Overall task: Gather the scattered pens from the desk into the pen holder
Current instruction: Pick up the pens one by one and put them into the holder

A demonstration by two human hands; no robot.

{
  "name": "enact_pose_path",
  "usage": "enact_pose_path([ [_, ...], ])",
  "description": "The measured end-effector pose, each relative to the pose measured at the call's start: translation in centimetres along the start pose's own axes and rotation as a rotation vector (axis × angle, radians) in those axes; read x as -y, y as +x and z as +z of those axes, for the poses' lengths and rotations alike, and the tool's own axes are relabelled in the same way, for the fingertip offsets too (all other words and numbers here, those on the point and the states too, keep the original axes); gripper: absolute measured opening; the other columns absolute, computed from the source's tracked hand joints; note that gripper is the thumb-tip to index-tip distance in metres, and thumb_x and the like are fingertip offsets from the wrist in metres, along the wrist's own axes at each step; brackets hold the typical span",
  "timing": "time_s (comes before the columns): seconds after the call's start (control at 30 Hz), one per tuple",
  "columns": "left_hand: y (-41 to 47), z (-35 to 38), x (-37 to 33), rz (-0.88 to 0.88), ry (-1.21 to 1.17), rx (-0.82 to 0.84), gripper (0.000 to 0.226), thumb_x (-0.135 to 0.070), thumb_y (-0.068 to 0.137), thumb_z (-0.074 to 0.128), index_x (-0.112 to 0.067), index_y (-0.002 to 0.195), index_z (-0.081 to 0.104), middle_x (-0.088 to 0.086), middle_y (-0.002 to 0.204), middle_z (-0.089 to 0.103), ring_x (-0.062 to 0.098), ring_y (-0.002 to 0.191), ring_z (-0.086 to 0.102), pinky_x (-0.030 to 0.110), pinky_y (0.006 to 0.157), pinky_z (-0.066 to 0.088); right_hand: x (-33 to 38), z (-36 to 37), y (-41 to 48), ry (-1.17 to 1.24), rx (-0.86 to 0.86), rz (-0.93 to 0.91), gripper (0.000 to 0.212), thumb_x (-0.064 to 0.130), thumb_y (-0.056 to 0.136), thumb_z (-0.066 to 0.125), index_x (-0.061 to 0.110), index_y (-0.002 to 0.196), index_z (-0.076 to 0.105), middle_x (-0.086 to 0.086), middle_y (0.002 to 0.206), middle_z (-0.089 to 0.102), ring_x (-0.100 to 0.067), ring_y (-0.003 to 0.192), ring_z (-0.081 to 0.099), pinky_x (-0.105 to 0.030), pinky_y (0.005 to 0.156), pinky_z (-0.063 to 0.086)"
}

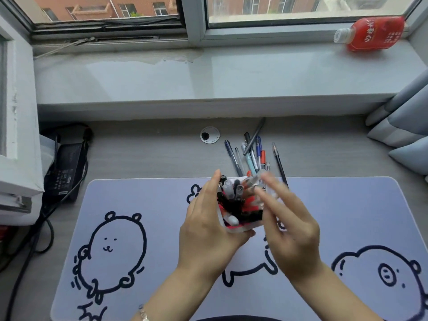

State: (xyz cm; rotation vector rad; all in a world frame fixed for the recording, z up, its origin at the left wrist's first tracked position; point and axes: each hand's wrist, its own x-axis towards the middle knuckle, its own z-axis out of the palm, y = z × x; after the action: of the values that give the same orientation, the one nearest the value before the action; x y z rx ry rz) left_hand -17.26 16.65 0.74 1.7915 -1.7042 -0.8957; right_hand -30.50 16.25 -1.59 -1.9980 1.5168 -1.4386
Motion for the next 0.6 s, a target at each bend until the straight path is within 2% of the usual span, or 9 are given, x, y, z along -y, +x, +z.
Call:
enact_pose_path([
  [0.07, -0.3, 0.2, -0.2, 0.010, -0.009, 0.015, 0.108, -0.035, 0.048, 0.085, -0.058, 0.128, 0.017, -0.018, 0.131, 0.049, 0.007, 0.119, 0.046, 0.018, 0.086, 0.040, -0.4, 0.1, 0.1, 0.030, 0.019, 0.054, 0.032, 0.005, 0.093, 0.038, 0.001, 0.122, 0.050, -0.001, 0.139, 0.045, -0.025, 0.132, 0.040, -0.033, 0.110, 0.035],
  [0.1, -0.3, 0.4, -0.1, -0.012, -0.048, 0.025, 0.107, -0.038, 0.047, 0.085, -0.057, 0.128, 0.017, -0.019, 0.130, 0.050, 0.007, 0.118, 0.048, 0.022, 0.090, 0.045, -0.3, 0.2, 0.0, 0.082, 0.058, 0.082, 0.034, 0.009, 0.095, 0.033, 0.002, 0.126, 0.046, 0.007, 0.145, 0.039, -0.022, 0.135, 0.036, -0.031, 0.111, 0.032],
  [0.2, 0.1, 0.3, 0.3, -0.089, -0.144, 0.018, 0.102, -0.042, 0.049, 0.079, -0.051, 0.131, 0.019, -0.019, 0.125, 0.053, 0.010, 0.112, 0.055, 0.036, 0.093, 0.049, 1.0, 0.6, -0.6, 0.107, 0.285, 0.073, 0.043, 0.029, 0.099, 0.023, 0.008, 0.134, 0.036, 0.018, 0.152, 0.021, -0.016, 0.141, 0.024, -0.031, 0.115, 0.023],
  [0.3, 1.1, 0.0, 0.9, -0.120, -0.173, 0.012, 0.104, -0.037, 0.053, 0.082, -0.051, 0.133, 0.018, -0.019, 0.127, 0.051, 0.012, 0.113, 0.054, 0.037, 0.095, 0.047, 0.4, 0.2, 0.3, -0.076, 0.450, -0.037, 0.053, 0.047, 0.096, 0.023, 0.015, 0.136, 0.037, 0.004, 0.150, 0.025, -0.020, 0.143, 0.014, -0.039, 0.114, 0.018],
  [0.37, 1.7, -0.2, 1.1, -0.172, -0.213, 0.008, 0.106, -0.042, 0.049, 0.084, -0.051, 0.133, 0.020, -0.015, 0.127, 0.053, 0.009, 0.115, 0.053, 0.033, 0.096, 0.045, -0.6, 0.0, 2.4, 0.059, 0.488, -0.030, 0.048, 0.044, 0.096, 0.027, 0.016, 0.126, 0.052, -0.003, 0.145, 0.035, -0.020, 0.140, 0.021, -0.032, 0.114, 0.021],
  [0.43, 2.1, -0.5, 1.4, -0.190, -0.230, -0.004, 0.108, -0.043, 0.045, 0.084, -0.051, 0.132, 0.021, -0.013, 0.127, 0.052, 0.008, 0.117, 0.051, 0.030, 0.096, 0.044, -2.2, 0.0, 4.8, 0.188, 0.378, 0.085, 0.038, 0.035, 0.095, 0.038, 0.012, 0.107, 0.066, -0.004, 0.135, 0.046, -0.015, 0.127, 0.041, -0.019, 0.105, 0.033],
  [0.5, 2.4, -1.0, 1.7, -0.167, -0.199, -0.016, 0.109, -0.040, 0.048, 0.085, -0.047, 0.135, 0.021, -0.014, 0.129, 0.049, 0.007, 0.120, 0.045, 0.024, 0.094, 0.038, -5.5, 0.5, 7.1, 0.079, 0.257, 0.288, 0.025, 0.022, 0.089, 0.048, 0.009, 0.099, 0.068, -0.002, 0.120, 0.057, -0.015, 0.106, 0.056, -0.008, 0.086, 0.042],
  [0.53, 2.5, -1.2, 1.8, -0.160, -0.188, -0.022, 0.109, -0.039, 0.049, 0.085, -0.045, 0.136, 0.020, -0.013, 0.130, 0.048, 0.006, 0.120, 0.043, 0.023, 0.092, 0.036, -7.5, 0.9, 8.0, -0.051, 0.277, 0.413, 0.023, 0.016, 0.088, 0.051, 0.008, 0.104, 0.065, -0.004, 0.115, 0.060, -0.018, 0.098, 0.058, -0.011, 0.080, 0.044],
  [0.6, 2.7, -1.6, 2.0, -0.169, -0.191, -0.036, 0.108, -0.038, 0.050, 0.085, -0.045, 0.136, 0.020, -0.013, 0.129, 0.048, 0.002, 0.116, 0.040, 0.022, 0.091, 0.034, -11.3, 1.9, 9.1, -0.294, 0.404, 0.664, 0.032, 0.009, 0.088, 0.050, 0.007, 0.120, 0.054, -0.013, 0.116, 0.059, -0.026, 0.099, 0.057, -0.028, 0.083, 0.044],
])
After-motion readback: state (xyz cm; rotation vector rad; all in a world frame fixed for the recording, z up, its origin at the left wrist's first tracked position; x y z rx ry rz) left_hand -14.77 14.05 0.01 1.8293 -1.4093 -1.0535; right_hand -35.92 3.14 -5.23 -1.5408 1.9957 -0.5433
